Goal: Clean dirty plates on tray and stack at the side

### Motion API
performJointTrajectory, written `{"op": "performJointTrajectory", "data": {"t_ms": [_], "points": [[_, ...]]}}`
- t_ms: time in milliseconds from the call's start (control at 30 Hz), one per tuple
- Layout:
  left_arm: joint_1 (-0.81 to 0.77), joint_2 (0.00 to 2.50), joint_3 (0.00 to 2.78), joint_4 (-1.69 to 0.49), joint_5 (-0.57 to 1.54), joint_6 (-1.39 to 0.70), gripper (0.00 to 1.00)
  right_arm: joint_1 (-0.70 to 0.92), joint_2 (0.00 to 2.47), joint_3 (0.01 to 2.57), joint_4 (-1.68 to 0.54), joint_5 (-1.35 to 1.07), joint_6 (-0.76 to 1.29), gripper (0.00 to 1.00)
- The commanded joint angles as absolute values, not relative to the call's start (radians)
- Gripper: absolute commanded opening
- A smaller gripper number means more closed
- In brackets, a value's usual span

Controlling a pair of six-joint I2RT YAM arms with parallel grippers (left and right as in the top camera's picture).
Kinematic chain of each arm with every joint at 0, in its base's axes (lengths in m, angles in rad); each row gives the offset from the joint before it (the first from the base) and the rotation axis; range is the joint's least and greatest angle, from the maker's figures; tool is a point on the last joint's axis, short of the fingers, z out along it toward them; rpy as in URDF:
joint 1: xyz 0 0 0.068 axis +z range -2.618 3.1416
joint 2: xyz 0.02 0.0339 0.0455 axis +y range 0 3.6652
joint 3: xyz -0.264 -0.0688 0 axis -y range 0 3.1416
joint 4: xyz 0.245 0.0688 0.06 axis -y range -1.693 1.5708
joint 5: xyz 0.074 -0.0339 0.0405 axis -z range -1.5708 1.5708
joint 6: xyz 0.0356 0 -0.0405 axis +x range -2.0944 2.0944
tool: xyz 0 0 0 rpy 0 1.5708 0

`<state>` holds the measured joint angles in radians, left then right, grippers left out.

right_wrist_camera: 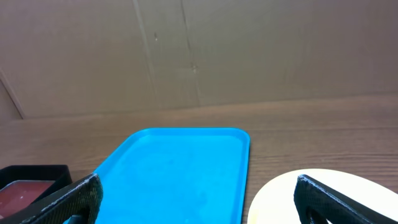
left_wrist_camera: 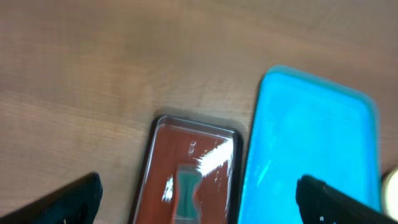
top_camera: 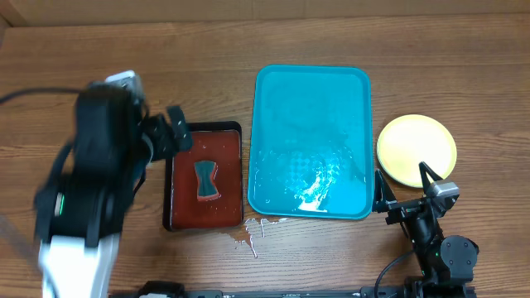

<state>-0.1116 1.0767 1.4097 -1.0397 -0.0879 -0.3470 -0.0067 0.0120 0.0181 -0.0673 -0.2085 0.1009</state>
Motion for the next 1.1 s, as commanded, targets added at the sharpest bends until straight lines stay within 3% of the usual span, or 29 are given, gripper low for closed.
{"op": "performJointTrajectory", "data": {"t_ms": [0, 233, 633, 933, 1067], "points": [[-0.106, 0.904, 1.238, -0.901, -0.092, -0.227, 1.0, -0.011, 0.003, 0.008, -0.061, -0.199, 0.1, 1.0], [-0.072, 0.547, 0.825, -0.579, 0.022, -0.039, 1.0, -0.01, 0.003, 0.008, -0.061, -0.199, 0.1, 1.0], [-0.012, -0.001, 0.308, -0.361, 0.06, -0.049, 1.0, -0.01, 0.003, 0.008, -0.061, -0.199, 0.1, 1.0], [-0.011, 0.002, 0.129, -0.237, 0.034, -0.048, 1.0, -0.011, 0.003, 0.008, -0.061, -0.199, 0.1, 1.0], [-0.012, 0.003, 0.004, -0.07, 0.058, -0.048, 1.0, -0.01, 0.003, 0.008, -0.061, -0.199, 0.1, 1.0]]}}
